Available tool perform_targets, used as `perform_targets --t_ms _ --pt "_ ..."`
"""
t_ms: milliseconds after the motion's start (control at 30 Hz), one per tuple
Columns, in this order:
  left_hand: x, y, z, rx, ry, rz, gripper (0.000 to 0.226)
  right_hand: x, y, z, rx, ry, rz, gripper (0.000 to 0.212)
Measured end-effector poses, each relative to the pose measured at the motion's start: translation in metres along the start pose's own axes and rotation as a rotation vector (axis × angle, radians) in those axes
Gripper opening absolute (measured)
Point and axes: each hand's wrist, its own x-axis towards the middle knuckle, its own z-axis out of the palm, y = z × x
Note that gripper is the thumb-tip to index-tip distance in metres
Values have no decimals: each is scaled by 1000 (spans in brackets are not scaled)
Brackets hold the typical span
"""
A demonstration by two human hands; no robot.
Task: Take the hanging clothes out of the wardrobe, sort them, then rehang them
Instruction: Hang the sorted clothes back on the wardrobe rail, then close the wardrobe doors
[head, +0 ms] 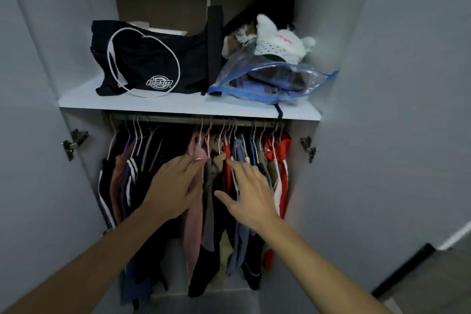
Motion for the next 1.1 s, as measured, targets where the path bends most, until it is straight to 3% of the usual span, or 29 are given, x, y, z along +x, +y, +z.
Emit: perform_targets --t_ms 333,467,633,733,833,967,1100 --pt "38 191 -99 67 148 241 54 -114 16 -127 67 221 -14 71" --pt "67 265 -146 64 264 430 51 -152 11 -166 67 321 12 52" --pt "94 342 -198 113 477 719 51 -192 -1 -204 -7 629 -19 29" --pt "109 377 -217 178 550 874 54 -212 -5 -214 -63 796 8 45" --pt "127 404 -223 283 530 933 55 -217 2 -219 -21 834 134 69" --pt "150 422 -219 386 441 887 53 -215 27 -222 147 777 307 87" --pt "163 417 -215 548 351 790 52 -212 42 -216 333 559 415 98"
